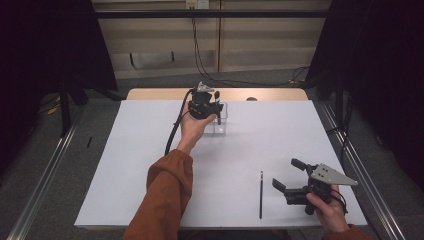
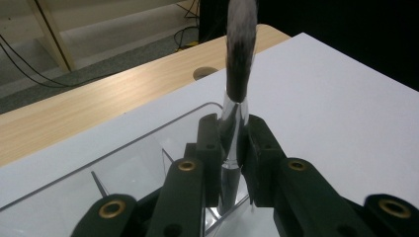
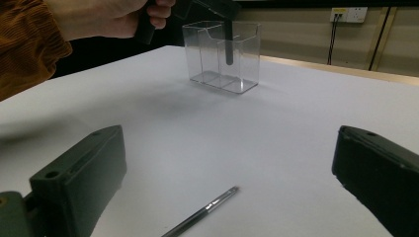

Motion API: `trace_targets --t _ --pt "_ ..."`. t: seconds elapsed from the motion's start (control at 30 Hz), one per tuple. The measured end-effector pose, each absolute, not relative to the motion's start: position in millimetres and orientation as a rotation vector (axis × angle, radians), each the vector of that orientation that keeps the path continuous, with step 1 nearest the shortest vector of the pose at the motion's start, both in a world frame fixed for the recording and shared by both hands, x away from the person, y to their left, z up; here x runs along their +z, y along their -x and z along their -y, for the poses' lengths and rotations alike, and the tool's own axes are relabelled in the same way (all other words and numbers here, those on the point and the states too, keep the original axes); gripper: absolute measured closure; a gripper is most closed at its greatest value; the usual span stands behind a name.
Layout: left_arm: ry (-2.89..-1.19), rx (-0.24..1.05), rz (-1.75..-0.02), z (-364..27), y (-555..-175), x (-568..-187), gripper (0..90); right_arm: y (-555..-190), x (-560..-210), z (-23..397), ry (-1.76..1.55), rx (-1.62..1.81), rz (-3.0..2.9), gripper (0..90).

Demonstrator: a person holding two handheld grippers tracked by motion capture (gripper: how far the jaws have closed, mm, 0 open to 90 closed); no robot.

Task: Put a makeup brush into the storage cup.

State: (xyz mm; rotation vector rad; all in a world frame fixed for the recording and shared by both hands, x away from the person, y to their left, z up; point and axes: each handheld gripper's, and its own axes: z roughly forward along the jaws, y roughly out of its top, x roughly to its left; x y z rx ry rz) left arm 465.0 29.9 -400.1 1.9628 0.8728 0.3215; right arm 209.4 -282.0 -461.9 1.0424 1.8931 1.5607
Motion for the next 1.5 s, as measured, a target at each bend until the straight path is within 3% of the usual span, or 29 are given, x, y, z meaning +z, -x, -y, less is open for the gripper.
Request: trace_targets --t 0.23,0.43,0.77,1.07,1.5 --pt "-1.953 0.297 -0.908 -33.5 -464.7 -402.2 78.6 -210.2 -462.4 282.6 -1.042 1.56 -1.894 0.0" --pt "-1.915 0.287 -0.932 -39.3 -464.3 -401.2 66.0 -210.6 -462.4 282.3 -1.042 1.56 -1.893 0.0" --pt "-1.9 0.336 -0.943 -49.3 -460.8 -400.0 26.4 -210.8 -462.2 282.4 -1.042 1.562 -1.89 0.0" --pt "-1.849 0.336 -0.941 -60.7 -455.8 -398.5 5.8 -211.1 -462.0 282.6 -1.044 1.56 -1.885 0.0" --pt "-1.827 0.367 -0.916 -82.7 -446.3 -398.7 4.1 -212.5 -461.7 282.6 -1.046 1.557 -1.88 0.0"
